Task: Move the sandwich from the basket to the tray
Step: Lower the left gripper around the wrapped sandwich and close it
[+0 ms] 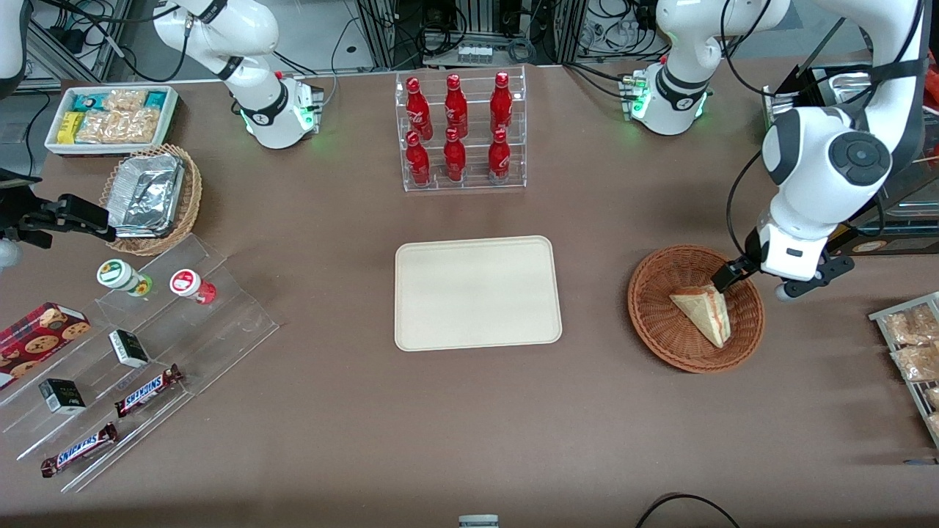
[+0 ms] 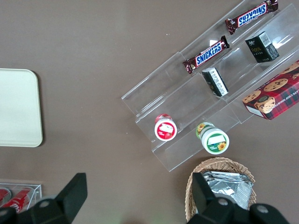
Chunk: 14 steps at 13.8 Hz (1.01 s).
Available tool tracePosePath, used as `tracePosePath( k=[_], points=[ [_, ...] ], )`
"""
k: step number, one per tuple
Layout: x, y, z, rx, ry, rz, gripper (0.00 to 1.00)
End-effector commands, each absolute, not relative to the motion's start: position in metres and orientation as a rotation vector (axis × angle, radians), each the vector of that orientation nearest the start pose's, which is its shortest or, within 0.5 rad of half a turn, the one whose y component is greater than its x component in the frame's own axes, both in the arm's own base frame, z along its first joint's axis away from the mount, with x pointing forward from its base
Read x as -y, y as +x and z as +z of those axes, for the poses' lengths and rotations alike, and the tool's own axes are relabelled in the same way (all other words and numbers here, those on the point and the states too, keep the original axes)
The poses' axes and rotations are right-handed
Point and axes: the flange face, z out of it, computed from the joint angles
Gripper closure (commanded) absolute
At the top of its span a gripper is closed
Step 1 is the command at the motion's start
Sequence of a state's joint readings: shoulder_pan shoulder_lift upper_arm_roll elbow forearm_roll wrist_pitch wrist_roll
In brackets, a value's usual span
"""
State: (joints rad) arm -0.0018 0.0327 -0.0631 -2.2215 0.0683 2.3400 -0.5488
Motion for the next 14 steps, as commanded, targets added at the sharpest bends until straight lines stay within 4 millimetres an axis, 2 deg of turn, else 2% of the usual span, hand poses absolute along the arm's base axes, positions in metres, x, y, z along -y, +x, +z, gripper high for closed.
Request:
tracePosePath(
  k=[1,7,13,14],
  points=[
    [0.034,0.544,0.342,0.702,-3.038,-0.152,0.0],
    [0.037,0.552,0.294,0.694,-3.049,-0.126,0.0],
    [0.037,0.544,0.264,0.688,-3.043,-0.061,0.0],
    [0.037,0.544,0.261,0.683,-3.042,-0.054,0.04]
  ],
)
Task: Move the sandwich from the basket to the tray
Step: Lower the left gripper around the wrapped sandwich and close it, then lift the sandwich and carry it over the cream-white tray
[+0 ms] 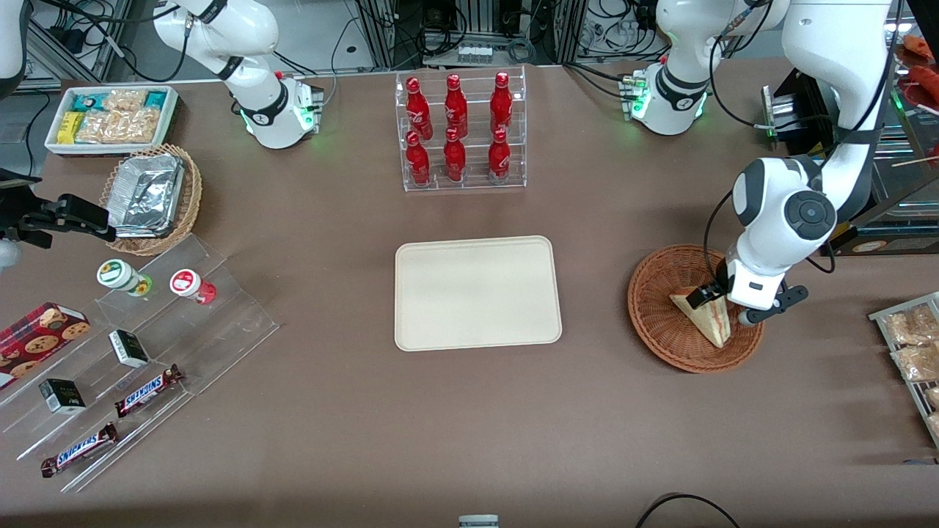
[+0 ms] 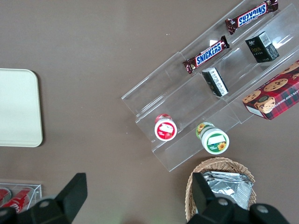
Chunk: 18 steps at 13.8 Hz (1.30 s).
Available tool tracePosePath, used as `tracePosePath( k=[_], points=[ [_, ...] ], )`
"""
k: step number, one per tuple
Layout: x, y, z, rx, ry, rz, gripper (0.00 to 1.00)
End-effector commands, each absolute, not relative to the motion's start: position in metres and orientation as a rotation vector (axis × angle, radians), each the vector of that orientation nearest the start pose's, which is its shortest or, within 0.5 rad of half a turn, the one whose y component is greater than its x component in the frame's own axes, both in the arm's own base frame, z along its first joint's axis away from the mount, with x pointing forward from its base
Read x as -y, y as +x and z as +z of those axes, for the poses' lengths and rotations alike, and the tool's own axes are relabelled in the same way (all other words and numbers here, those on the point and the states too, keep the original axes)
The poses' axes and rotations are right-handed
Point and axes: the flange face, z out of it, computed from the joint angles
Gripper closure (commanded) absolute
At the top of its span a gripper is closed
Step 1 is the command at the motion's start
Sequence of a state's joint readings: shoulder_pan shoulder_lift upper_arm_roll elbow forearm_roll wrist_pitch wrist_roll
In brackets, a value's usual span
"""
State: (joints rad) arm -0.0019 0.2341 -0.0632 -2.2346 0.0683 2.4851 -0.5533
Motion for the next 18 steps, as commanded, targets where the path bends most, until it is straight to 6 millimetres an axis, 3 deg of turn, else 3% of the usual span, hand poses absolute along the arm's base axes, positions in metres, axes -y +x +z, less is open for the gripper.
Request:
tracePosePath(
  k=[1,3,4,8,10,12,15,17,18],
  points=[
    [0.037,0.545,0.26,0.683,-3.042,-0.051,0.2],
    [0.037,0.545,0.26,0.681,-3.042,-0.051,0.76],
    [0.038,0.546,0.262,0.677,-3.044,-0.056,0.98],
    [0.038,0.554,0.283,0.672,-3.042,-0.067,1.0],
    [0.042,0.56,0.315,0.652,-3.026,-0.035,1.0],
    [0.051,0.567,0.36,0.609,-2.996,0.013,1.0],
    [0.09,0.579,0.439,0.529,-2.98,0.109,1.0],
    [0.13,0.581,0.487,0.452,-2.995,0.133,1.0],
    [0.154,0.58,0.501,0.403,-3.019,0.148,1.0]
  ],
)
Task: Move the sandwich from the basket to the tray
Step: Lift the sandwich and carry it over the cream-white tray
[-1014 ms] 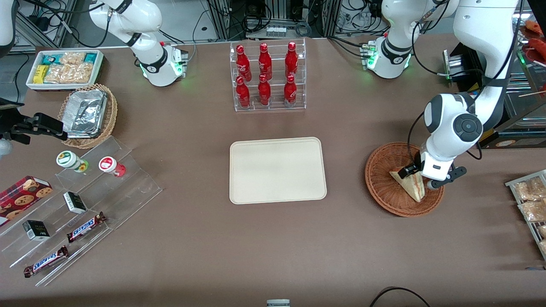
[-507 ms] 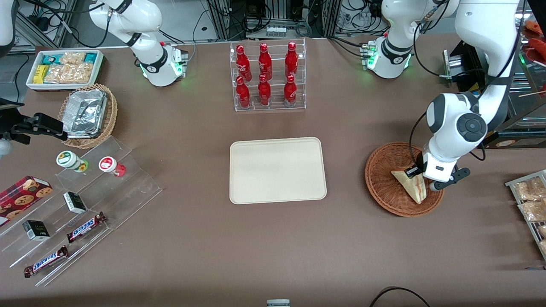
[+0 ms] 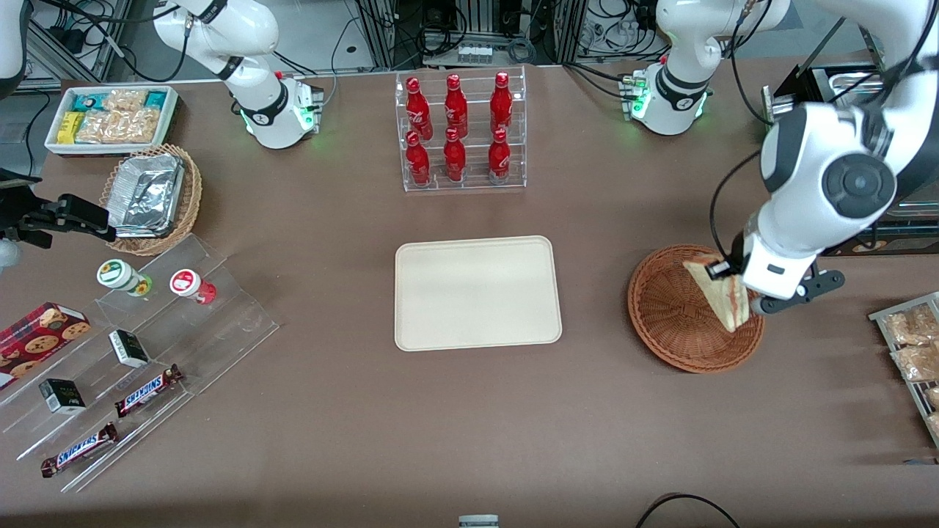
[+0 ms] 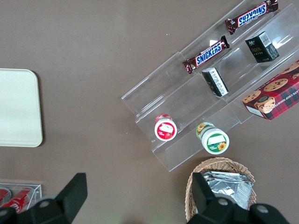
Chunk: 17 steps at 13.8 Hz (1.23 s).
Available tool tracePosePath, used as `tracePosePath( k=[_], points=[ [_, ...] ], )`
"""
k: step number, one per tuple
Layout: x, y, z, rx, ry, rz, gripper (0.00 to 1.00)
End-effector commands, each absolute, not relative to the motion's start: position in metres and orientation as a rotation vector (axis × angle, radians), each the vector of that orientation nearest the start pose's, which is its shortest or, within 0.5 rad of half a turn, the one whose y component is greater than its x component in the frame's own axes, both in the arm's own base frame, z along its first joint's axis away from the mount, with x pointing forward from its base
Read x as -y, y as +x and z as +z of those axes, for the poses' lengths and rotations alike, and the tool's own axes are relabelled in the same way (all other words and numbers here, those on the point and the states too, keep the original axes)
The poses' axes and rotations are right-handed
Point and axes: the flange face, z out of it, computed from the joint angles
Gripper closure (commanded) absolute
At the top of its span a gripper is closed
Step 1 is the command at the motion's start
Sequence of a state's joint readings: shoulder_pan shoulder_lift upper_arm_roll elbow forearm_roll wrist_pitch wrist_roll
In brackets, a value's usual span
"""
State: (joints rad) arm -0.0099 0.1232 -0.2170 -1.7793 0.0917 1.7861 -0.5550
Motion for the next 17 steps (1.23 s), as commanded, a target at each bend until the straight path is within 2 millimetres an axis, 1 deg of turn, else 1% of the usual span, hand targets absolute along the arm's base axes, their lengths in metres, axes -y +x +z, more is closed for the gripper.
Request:
tracePosePath(
  k=[1,3,5,7,8,9,10,11,12,13,16,17],
  points=[
    [0.178,0.575,0.509,0.343,-3.029,0.162,1.0],
    [0.221,0.565,0.509,0.302,-3.049,0.161,1.0],
    [0.267,0.559,0.504,0.268,-3.08,0.176,1.0],
    [0.309,0.551,0.492,0.225,-3.103,0.201,1.0],
    [0.335,0.548,0.486,0.224,-3.127,0.182,1.0],
    [0.362,0.539,0.479,0.207,-3.141,0.163,1.0],
    [0.381,0.535,0.466,0.19,-3.133,0.133,1.0],
    [0.394,0.536,0.453,0.18,-3.131,0.129,1.0],
    [0.417,0.53,0.443,0.165,-3.137,0.134,1.0],
    [0.44,0.524,0.428,0.15,-3.117,0.124,1.0],
    [0.484,0.515,0.386,0.133,-3.074,0.082,1.0],
    [0.497,0.51,0.37,0.095,-3.067,0.063,1.0]
  ],
)
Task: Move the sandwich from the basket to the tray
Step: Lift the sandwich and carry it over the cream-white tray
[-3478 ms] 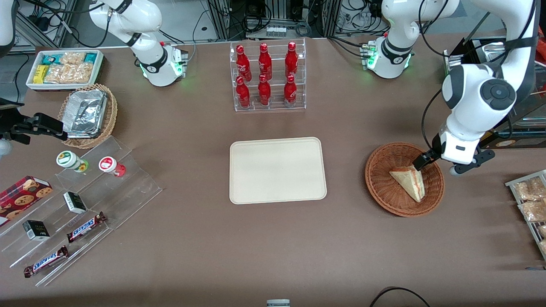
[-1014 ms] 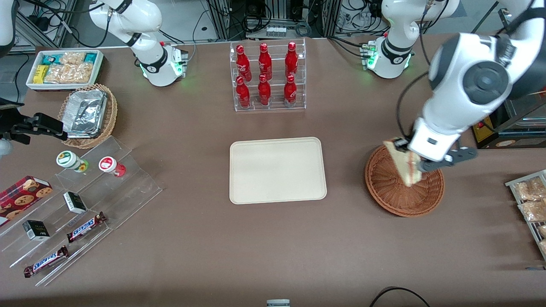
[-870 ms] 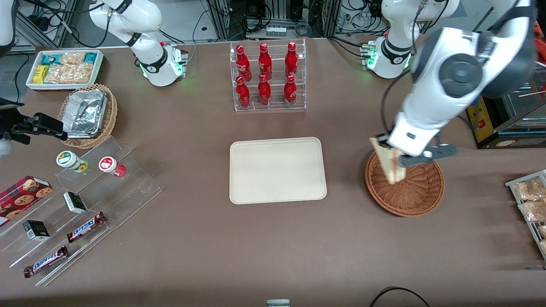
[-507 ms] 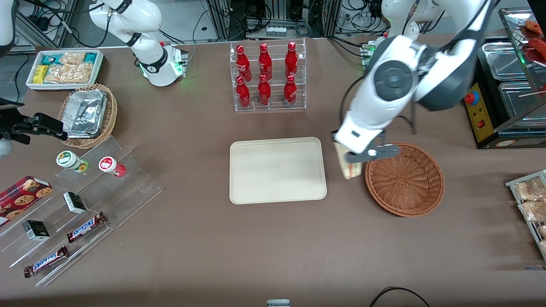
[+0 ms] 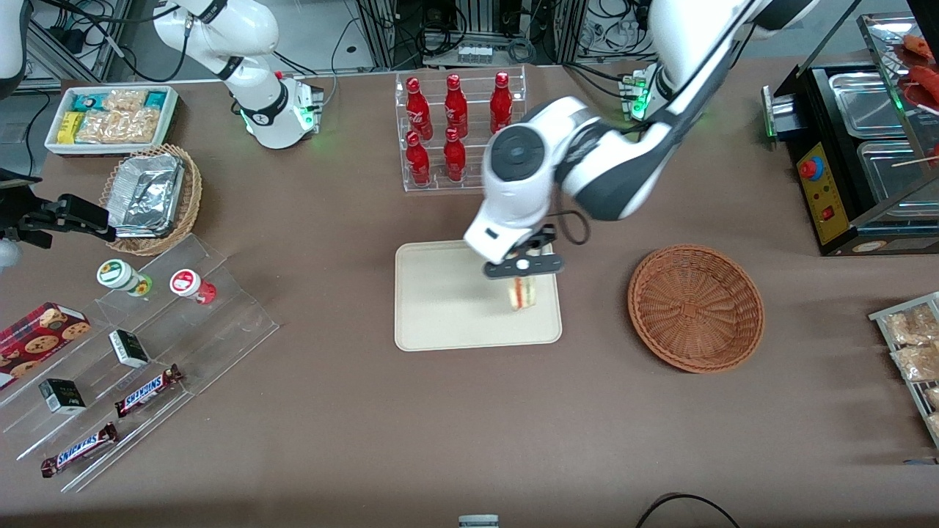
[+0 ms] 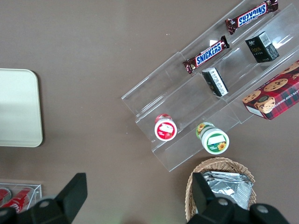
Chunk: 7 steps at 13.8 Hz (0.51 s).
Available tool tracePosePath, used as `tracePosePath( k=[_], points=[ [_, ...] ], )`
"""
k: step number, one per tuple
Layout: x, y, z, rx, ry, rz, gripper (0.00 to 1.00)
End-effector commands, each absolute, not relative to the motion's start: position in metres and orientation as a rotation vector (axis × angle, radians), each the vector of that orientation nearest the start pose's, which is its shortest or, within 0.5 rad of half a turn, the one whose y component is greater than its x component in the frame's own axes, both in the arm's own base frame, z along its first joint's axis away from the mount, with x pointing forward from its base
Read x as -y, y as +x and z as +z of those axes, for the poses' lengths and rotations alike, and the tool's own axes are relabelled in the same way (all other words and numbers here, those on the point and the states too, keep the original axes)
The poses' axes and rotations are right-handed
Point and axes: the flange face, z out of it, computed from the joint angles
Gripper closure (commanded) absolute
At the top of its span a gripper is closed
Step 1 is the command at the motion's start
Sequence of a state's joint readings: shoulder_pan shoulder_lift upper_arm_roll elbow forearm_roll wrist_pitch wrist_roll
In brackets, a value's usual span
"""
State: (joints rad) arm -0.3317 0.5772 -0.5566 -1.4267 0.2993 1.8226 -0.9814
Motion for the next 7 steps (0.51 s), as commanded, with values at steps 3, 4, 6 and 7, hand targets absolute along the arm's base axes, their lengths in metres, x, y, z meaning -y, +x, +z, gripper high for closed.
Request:
tracePosePath(
  k=[3,4,6,7],
  points=[
    [0.527,0.495,0.326,0.076,-3.069,0.005,1.0],
    [0.535,0.492,0.311,0.073,-3.073,-0.027,1.0],
    [0.545,0.481,0.29,0.064,-3.057,-0.04,1.0],
    [0.548,0.477,0.28,0.049,-3.05,-0.029,1.0]
  ],
)
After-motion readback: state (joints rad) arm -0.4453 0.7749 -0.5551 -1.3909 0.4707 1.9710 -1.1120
